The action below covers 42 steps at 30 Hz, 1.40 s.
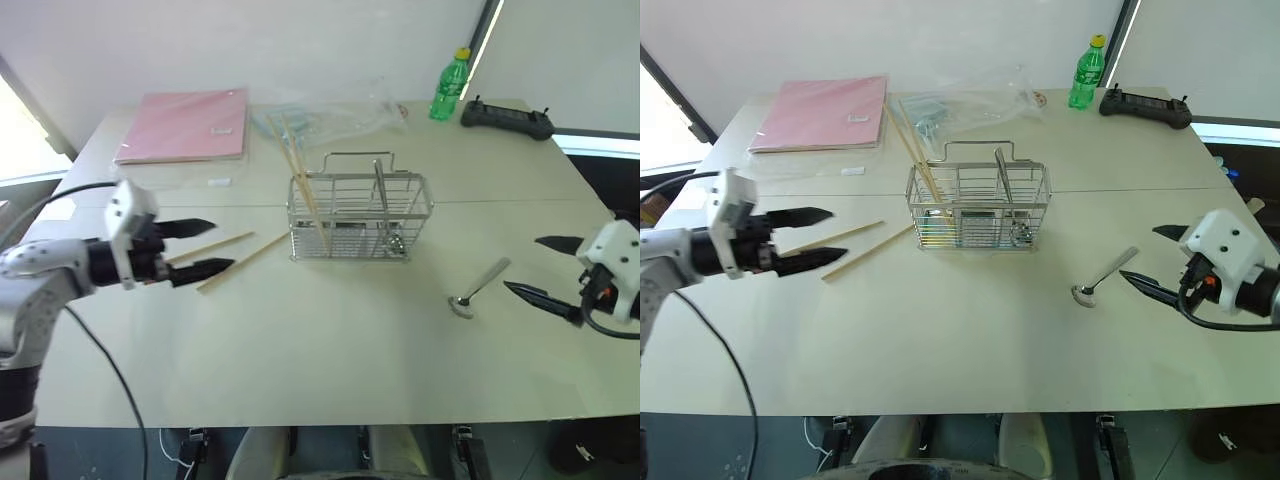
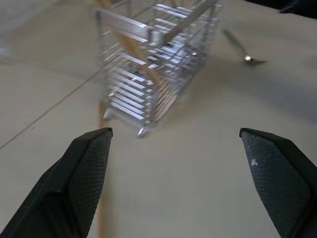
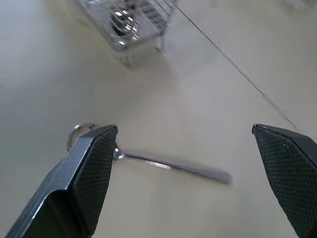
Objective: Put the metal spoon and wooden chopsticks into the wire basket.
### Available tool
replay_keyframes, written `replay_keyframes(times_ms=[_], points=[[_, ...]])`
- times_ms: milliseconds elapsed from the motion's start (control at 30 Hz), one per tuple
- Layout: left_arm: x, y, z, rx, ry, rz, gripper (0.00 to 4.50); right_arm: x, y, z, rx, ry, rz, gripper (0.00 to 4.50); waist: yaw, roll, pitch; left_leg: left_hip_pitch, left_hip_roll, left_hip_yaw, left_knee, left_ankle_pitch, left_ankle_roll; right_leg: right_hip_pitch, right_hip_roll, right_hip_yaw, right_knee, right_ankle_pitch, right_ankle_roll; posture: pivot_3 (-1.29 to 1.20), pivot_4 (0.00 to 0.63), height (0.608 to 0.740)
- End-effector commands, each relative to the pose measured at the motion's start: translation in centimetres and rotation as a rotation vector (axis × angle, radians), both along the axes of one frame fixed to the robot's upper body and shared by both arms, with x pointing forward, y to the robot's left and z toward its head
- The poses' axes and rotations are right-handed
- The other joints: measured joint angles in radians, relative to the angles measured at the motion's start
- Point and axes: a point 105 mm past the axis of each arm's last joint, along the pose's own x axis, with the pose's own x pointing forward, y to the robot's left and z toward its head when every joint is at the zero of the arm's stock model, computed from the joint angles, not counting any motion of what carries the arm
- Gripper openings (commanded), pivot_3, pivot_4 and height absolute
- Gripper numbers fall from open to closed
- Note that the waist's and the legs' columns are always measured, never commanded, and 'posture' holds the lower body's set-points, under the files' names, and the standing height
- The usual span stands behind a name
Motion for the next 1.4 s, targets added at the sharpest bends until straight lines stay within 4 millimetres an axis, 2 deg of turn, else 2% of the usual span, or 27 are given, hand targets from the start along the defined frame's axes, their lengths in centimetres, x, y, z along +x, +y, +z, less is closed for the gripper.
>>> replay_keyframes(times_ms=[33, 200, 400, 533, 733, 900, 1167, 1400], points=[[-0.8, -2.2, 1.1, -0.023, -0.044, -0.082, 4.34, 0.4, 1.4, 0.0, -0.101, 0.063, 0.178, 4.5, -0.001, 0.0, 0.0, 0.0, 0.0, 0.0, 0.0, 0.0, 0.0, 0.0, 0.0, 0.0, 0.0, 0.0, 0.0, 0.0, 0.15, 0.722], [-1.1, -3.8, 1.3, -0.057, -0.062, -0.106, 4.34, 1.7, 2.3, -1.0, -0.232, 0.152, 0.381, 4.5, -0.006, 0.0, 0.001, -0.001, -0.001, 0.0, 0.0, 0.0, 0.0, 0.0, 0.0, 0.0, -0.001, 0.002, 0.003, 0.0, 0.15, 0.722], [-1.7, -4.2, 1.7, -0.069, -0.076, -0.105, 4.34, 3.6, 1.1, -2.9, -0.433, 0.267, 0.528, 4.5, -0.02, 0.0, 0.002, 0.0, -0.001, 0.0, 0.0, 0.0, 0.0, 0.0, 0.0, 0.001, -0.001, 0.002, 0.004, 0.0, 0.15, 0.722], [-1.9, -4.3, 2.3, -0.079, -0.09, -0.093, 4.34, 4.1, 0.5, -3.9, -0.544, 0.334, 0.599, 4.5, -0.021, 0.0, 0.002, 0.0, -0.001, 0.001, -0.001, 0.0, 0.0, -0.001, 0.0, 0.001, 0.0, 0.003, 0.004, 0.0, 0.15, 0.722], [-4.1, -5.2, 1.6, -0.041, -0.057, -0.168, 4.34, 4.7, 0.1, -5.2, -0.676, 0.382, 0.7, 4.5, -0.023, 0.0, 0.002, 0.0, -0.002, 0.002, -0.001, 0.0, -0.001, -0.001, 0.0, 0.004, 0.0, 0.003, 0.005, 0.0, 0.15, 0.722], [-5.2, -5.2, 0.8, 0.008, -0.022, -0.22, 4.34, 5.4, -0.2, -6.0, -0.708, 0.4, 0.72, 4.5, -0.023, 0.0, 0.002, 0.002, -0.002, 0.007, 0.0, 0.0, -0.001, -0.001, 0.001, 0.009, 0.001, 0.003, 0.005, 0.0, 0.15, 0.722], [-4.7, -5.3, 0.9, 0.018, -0.049, -0.225, 4.34, 7.1, 0.3, -6.3, -0.715, 0.378, 0.707, 4.5, -0.024, 0.0, 0.002, 0.006, -0.002, 0.016, 0.0, 0.0, -0.001, -0.002, 0.002, 0.018, 0.003, 0.004, 0.005, 0.0, 0.15, 0.722], [-4.6, -5.3, 1.2, 0.014, -0.057, -0.222, 4.34, 7.6, 0.5, -6.9, -0.737, 0.39, 0.702, 4.5, -0.025, -0.001, 0.002, 0.007, -0.002, 0.018, 0.0, 0.0, -0.001, -0.002, 0.002, 0.02, 0.003, 0.005, 0.008, 0.0, 0.15, 0.722]])
